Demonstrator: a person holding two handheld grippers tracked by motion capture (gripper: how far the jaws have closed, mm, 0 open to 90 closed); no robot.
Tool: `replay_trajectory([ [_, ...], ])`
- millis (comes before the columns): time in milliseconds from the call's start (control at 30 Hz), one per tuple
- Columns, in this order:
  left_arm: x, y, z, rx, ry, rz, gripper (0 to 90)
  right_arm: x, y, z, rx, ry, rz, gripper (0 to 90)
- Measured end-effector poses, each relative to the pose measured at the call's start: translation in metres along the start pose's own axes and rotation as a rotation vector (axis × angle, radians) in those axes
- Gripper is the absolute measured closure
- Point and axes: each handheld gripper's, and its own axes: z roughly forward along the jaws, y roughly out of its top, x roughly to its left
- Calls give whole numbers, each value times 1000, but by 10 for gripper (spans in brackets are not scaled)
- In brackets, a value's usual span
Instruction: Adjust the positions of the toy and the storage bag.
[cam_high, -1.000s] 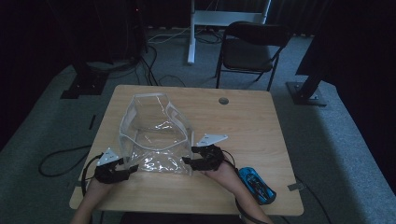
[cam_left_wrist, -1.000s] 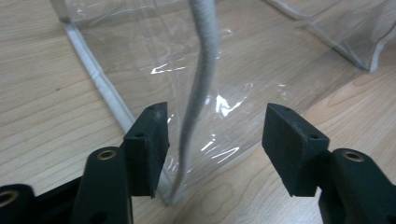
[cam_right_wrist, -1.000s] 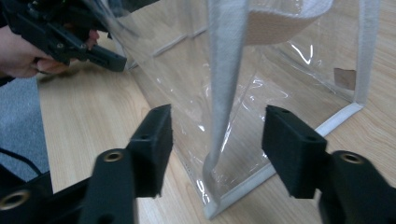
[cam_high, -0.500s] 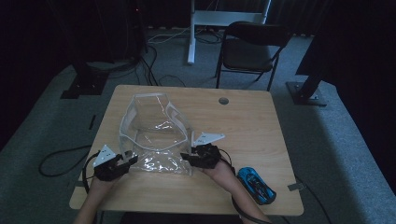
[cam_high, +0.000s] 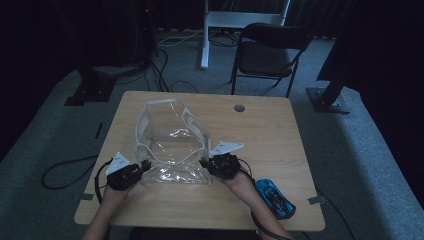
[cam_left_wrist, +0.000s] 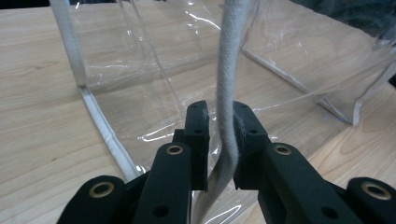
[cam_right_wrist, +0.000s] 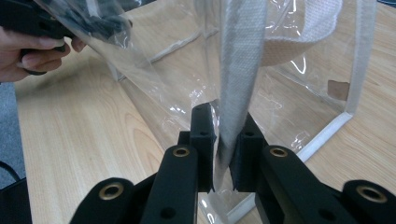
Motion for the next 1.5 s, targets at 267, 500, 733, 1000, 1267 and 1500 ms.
replay_trajectory([
  [267,-8,7,13,12,-22,13,836,-14,-6,-11,4,-28,19,827],
  [500,-22,21,35,40,-63,57,846,-32,-14,-28,-4,-69,52,833],
  [733,-35,33,57,51,-99,76,847,-51,-26,-43,-21,-106,89,833],
  [1000,-51,41,76,56,-136,83,847,-65,-39,-62,-33,-147,123,833],
  [1267,-64,49,93,62,-158,100,847,-77,-48,-78,-36,-189,143,832],
  [1500,-73,55,107,63,-169,109,847,-86,-55,-87,-41,-212,164,833],
])
